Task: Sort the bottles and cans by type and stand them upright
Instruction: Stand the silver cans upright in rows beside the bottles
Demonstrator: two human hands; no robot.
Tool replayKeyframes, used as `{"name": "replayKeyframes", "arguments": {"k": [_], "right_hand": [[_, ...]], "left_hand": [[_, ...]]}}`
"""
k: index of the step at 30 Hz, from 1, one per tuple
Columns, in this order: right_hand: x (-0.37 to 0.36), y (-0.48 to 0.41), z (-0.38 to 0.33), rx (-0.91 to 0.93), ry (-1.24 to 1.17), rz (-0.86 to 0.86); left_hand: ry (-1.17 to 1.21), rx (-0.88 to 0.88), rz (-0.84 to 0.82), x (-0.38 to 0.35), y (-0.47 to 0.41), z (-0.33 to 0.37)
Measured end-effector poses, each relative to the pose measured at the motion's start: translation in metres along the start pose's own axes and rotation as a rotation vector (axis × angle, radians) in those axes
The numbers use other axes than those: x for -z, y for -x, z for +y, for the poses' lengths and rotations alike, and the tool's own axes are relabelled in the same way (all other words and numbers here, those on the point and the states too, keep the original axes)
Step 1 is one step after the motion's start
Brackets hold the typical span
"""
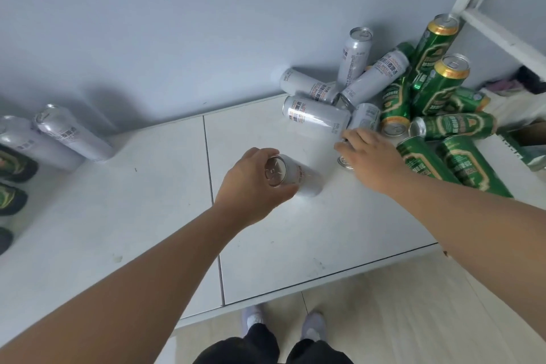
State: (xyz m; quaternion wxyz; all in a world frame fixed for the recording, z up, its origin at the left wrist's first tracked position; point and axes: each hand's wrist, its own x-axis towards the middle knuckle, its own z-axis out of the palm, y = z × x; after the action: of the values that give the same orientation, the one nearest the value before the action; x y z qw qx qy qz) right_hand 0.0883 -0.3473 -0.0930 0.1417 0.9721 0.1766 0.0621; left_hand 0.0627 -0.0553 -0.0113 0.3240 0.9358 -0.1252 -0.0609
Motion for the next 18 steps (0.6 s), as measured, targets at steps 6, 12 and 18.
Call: {"name": "replayKeyframes", "arguments": {"k": [6,12,18], "right_hand": [[0.008,0.005,0.01,0.005,-0.043,0.07],[0.039,0.005,0.025,-0.091,-0.189,0.114],[0.061,0.002,0.035,-0.377,-0.531,0.126]], "left_hand": [[-0.017,-0.009,-0.003,0.003,-0.003,0.001],[-0.029,-0.019,0.011,0.007,-0.011,0.008],[-0.011,-0.014,0.022,0.012,-0.016,0.013]]}}
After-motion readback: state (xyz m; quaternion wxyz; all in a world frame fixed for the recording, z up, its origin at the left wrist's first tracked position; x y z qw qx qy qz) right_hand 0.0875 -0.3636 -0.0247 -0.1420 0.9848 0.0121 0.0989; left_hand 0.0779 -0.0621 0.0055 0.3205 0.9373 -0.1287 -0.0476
